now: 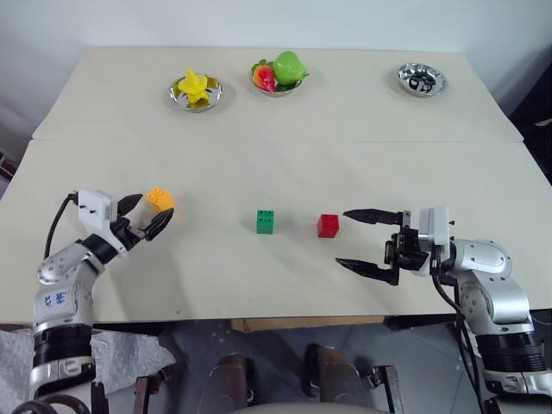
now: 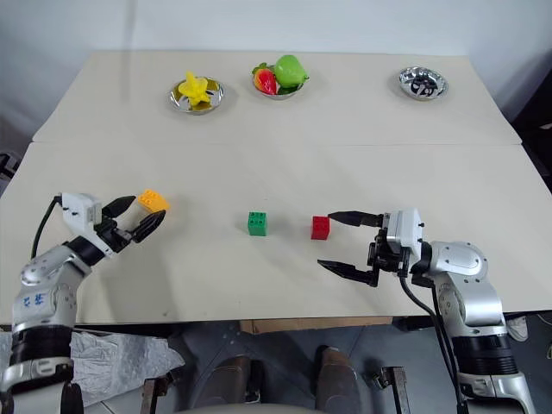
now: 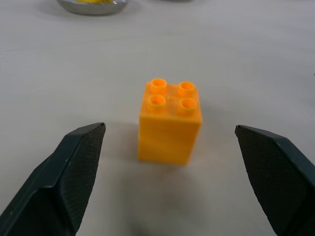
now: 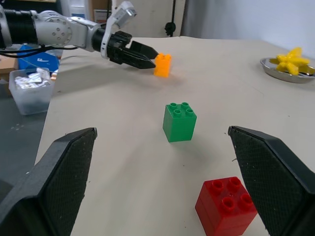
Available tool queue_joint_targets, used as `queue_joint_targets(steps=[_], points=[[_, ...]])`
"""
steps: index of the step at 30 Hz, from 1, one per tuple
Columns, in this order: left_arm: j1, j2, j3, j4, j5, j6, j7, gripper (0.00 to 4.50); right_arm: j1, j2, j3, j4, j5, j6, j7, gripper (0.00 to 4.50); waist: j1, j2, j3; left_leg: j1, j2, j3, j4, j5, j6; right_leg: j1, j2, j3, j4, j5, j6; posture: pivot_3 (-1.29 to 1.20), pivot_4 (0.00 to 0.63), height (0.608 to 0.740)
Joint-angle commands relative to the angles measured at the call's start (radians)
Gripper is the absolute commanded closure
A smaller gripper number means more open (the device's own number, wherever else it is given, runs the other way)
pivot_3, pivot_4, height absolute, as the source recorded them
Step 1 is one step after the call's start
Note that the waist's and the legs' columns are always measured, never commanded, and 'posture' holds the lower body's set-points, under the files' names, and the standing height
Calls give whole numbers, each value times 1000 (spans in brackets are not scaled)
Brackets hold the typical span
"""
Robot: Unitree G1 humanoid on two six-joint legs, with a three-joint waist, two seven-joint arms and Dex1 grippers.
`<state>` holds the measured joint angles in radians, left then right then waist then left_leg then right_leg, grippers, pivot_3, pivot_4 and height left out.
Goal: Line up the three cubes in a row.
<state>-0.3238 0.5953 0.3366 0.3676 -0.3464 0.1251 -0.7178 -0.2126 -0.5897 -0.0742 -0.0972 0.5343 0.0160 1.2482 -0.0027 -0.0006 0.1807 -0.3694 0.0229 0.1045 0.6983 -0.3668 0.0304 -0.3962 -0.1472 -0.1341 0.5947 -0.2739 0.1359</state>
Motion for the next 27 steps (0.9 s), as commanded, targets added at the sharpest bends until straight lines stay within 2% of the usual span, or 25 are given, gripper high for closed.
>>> queue_joint_targets(steps=[1,9,14,18,20,23,27], points=[[-29,20,-3,49,8,-31,-24,618,22,-1,-19,-61,4,-13,-28,0,-2,0,0,0,0,0,0,0,0,0,0,0,0,0,0,0,150,740],[-99,66,-54,158,7,-92,-203,2972,88,-29,-61,-95,7,-15,-55,0,3,0,0,0,0,4,1,0,0,0,0,0,0,0,0,0,150,740],[-216,63,-110,259,7,-173,-395,3045,125,-47,-83,-113,13,-10,-61,0,5,0,0,0,0,6,1,0,0,0,0,0,0,0,0,0,150,740],[-304,68,-244,330,61,-288,-669,3045,158,-68,-109,-133,22,0,-68,0,2,0,0,-1,-1,7,1,0,0,0,0,0,0,0,0,0,150,740],[-352,63,-308,393,112,-377,-757,3045,167,-77,-119,-135,24,1,-68,0,1,0,0,0,-1,8,1,0,0,0,0,0,0,0,0,0,150,740],[-404,52,-354,486,156,-476,-818,3045,173,-83,-124,-134,25,0,-67,0,-2,0,0,0,-1,9,1,0,0,0,1,1,0,0,0,0,150,740],[-518,25,-386,681,219,-537,-798,3045,193,-79,-131,-158,22,-3,-85,0,1,-1,0,-1,1,10,1,0,0,-1,2,1,0,0,0,0,150,740]])
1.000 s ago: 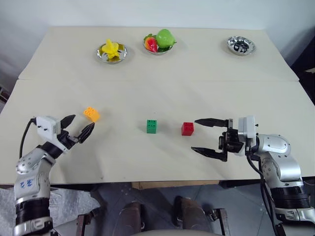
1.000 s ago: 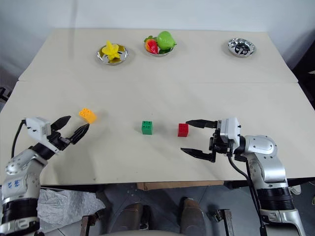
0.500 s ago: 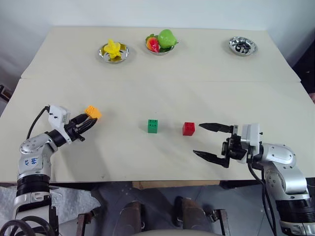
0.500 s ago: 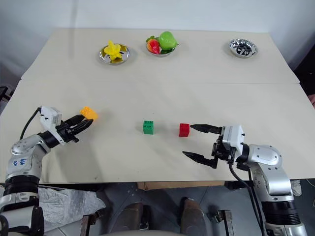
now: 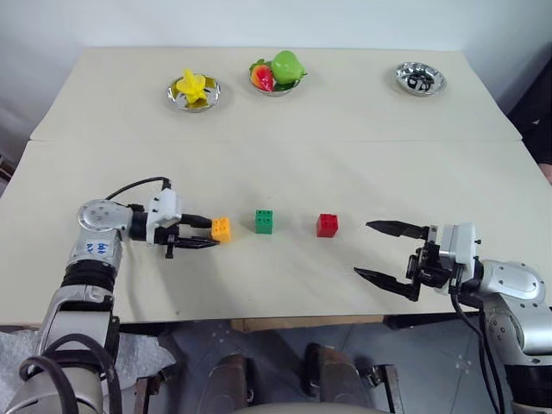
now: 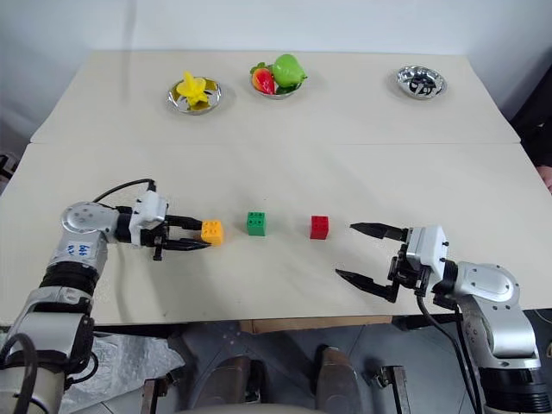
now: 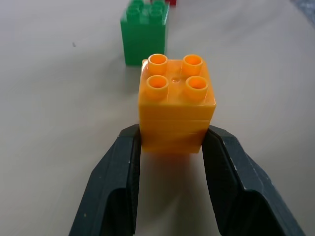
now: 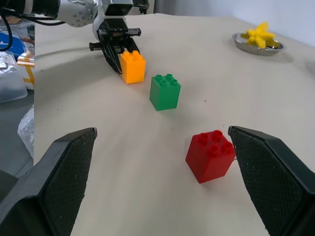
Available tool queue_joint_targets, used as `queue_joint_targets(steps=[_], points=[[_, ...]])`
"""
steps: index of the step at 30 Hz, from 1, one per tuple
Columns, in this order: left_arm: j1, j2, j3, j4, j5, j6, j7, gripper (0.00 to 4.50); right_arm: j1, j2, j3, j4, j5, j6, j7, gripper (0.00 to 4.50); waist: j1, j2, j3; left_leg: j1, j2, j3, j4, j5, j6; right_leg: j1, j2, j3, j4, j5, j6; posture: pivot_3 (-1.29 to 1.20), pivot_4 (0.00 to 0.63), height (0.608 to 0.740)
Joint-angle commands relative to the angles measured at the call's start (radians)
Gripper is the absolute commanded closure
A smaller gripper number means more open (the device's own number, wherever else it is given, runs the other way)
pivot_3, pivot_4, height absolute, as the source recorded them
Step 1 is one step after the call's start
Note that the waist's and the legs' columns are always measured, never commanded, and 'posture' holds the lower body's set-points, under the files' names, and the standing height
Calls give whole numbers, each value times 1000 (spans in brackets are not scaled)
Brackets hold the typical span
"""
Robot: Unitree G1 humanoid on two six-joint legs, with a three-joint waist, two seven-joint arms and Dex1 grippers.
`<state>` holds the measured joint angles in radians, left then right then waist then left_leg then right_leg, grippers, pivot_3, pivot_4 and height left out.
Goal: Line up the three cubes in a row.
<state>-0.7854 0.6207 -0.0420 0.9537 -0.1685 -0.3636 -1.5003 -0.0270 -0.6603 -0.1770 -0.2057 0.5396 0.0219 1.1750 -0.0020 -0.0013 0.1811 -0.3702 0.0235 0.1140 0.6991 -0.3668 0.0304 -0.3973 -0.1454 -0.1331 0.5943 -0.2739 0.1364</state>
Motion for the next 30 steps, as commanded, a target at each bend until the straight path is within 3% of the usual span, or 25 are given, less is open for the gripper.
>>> queue_joint_targets(steps=[1,7,22,23,29,30], points=[[-72,-2,-9,126,51,-61,-8,3045,12,-8,-29,-54,16,-10,-14,0,2,0,0,0,0,0,0,0,0,0,0,0,0,0,0,0,150,740],[-136,2,1,233,87,-89,13,3045,33,-5,-33,-66,12,-16,-28,0,1,0,0,0,0,0,1,0,0,0,0,1,0,0,1,0,150,740],[-167,27,16,276,108,-80,-15,3045,20,-3,-16,-42,10,-29,-26,0,-2,0,0,1,1,0,1,0,0,0,0,1,1,0,1,0,150,740],[-165,31,15,273,110,-80,-19,2309,20,-4,-15,-42,10,-29,-26,0,-2,0,0,1,1,0,1,0,0,0,0,1,1,0,1,0,150,740],[-145,65,72,228,60,-82,-42,501,23,-7,-14,-37,23,-20,-10,0,-1,0,0,0,1,0,1,0,0,0,0,1,1,0,1,0,150,740],[-133,79,89,209,40,-73,-61,501,24,-8,-18,-34,28,-17,-6,0,-1,0,0,0,1,0,1,0,0,0,0,1,1,0,1,0,150,740]])
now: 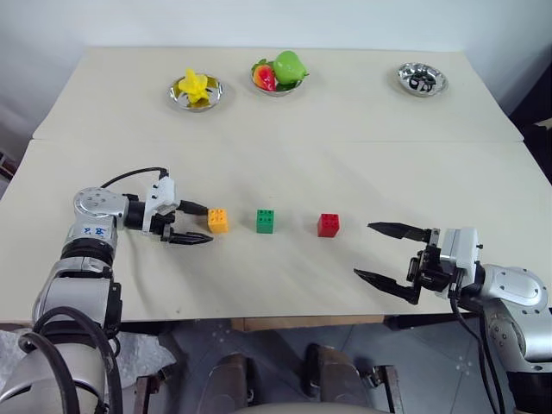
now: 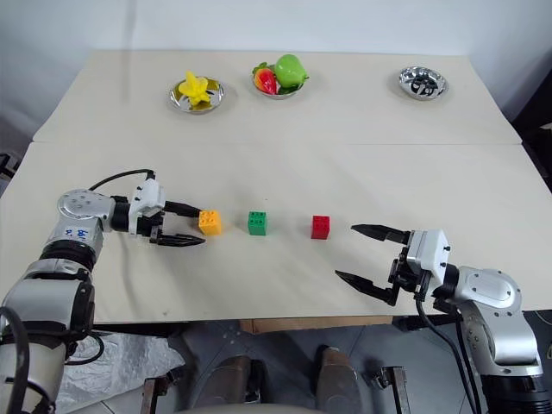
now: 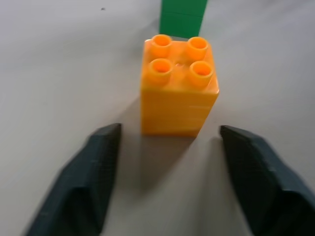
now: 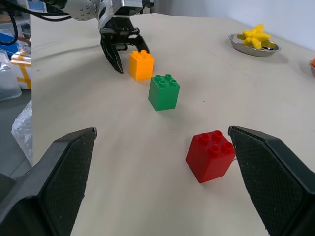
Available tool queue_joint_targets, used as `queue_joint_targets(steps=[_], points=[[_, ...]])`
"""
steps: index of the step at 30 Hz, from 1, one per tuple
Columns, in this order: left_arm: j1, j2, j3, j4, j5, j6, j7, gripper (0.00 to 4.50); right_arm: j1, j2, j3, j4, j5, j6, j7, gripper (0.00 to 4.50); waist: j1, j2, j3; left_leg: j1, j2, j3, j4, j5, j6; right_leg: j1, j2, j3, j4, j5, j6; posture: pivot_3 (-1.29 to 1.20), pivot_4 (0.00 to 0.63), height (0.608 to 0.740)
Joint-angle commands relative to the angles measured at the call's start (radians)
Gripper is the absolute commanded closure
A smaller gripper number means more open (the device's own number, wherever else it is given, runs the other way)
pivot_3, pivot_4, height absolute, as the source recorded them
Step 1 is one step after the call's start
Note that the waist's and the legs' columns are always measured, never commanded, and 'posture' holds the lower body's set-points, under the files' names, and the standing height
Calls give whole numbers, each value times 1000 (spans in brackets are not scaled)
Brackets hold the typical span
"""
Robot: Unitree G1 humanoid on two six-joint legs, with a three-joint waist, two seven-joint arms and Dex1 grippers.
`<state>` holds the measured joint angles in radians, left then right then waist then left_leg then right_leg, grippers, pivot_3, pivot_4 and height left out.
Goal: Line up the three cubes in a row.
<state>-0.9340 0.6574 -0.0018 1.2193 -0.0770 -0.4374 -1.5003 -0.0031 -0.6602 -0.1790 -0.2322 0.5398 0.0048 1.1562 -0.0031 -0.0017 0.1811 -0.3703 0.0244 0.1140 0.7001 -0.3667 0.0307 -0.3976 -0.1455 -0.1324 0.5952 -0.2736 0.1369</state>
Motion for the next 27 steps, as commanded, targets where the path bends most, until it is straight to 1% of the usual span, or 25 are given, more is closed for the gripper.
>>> queue_joint_targets(steps=[1,3,4,6,7,9,12,14,16,19,21,24,27], points=[[37,62,67,-85,-71,-1,-73,501,-2,-9,-21,-1,33,0,19,0,0,0,0,0,0,0,0,0,0,0,0,0,0,0,0,0,150,740],[100,105,90,-166,-128,47,-103,501,-7,-13,-34,20,39,-5,34,0,-2,0,0,0,0,0,0,0,0,0,0,0,0,0,0,0,150,740],[158,135,103,-241,-169,95,-110,501,-11,-19,-43,39,40,-15,49,0,-7,0,0,0,1,0,0,0,0,0,0,0,0,0,0,0,150,740],[347,219,136,-492,-296,299,-114,501,-37,-34,-67,88,62,-15,81,0,-16,0,0,1,2,0,0,0,0,0,0,0,0,0,0,0,150,740],[431,246,151,-600,-333,350,-114,501,-61,-29,-81,108,84,2,73,0,-26,1,0,1,3,-1,-1,0,0,-1,0,1,0,0,0,0,150,740],[567,264,199,-769,-388,386,-74,501,-115,-25,-90,151,98,-12,94,0,-27,1,1,2,6,-6,-1,0,0,-1,0,1,0,0,0,0,150,740],[695,253,290,-936,-439,454,73,501,-178,-57,-66,231,71,-25,175,0,-14,2,1,1,5,-7,1,0,0,-1,-2,1,2,0,0,0,150,740],[745,224,349,-981,-468,484,149,501,-210,-64,-43,273,58,-23,217,0,0,2,1,2,5,-8,2,0,0,-1,-3,1,4,0,0,0,150,740],[782,214,370,-1005,-466,515,189,501,-225,-68,-25,303,47,-24,252,0,4,2,1,2,5,-8,2,0,0,-1,-3,1,5,0,-1,0,150,740],[815,186,374,-998,-398,411,235,501,-252,-61,-8,364,27,-58,301,0,1,2,1,2,4,-8,2,0,0,-1,-4,1,5,0,-1,0,150,740],[812,166,377,-988,-389,363,247,501,-281,-60,0,417,15,-78,323,0,-1,2,1,2,4,-7,2,0,0,-1,-4,1,5,0,-1,0,150,740],[785,142,382,-976,-401,341,260,501,-307,-61,3,466,4,-96,339,0,-1,2,1,2,5,-7,2,0,0,-1,-3,1,5,0,-1,0,150,740],[771,145,365,-957,-381,344,271,501,-308,-60,-2,477,1,-107,338,0,0,2,1,2,5,-7,2,0,0,-1,-3,0,5,0,-1,0,150,740]])
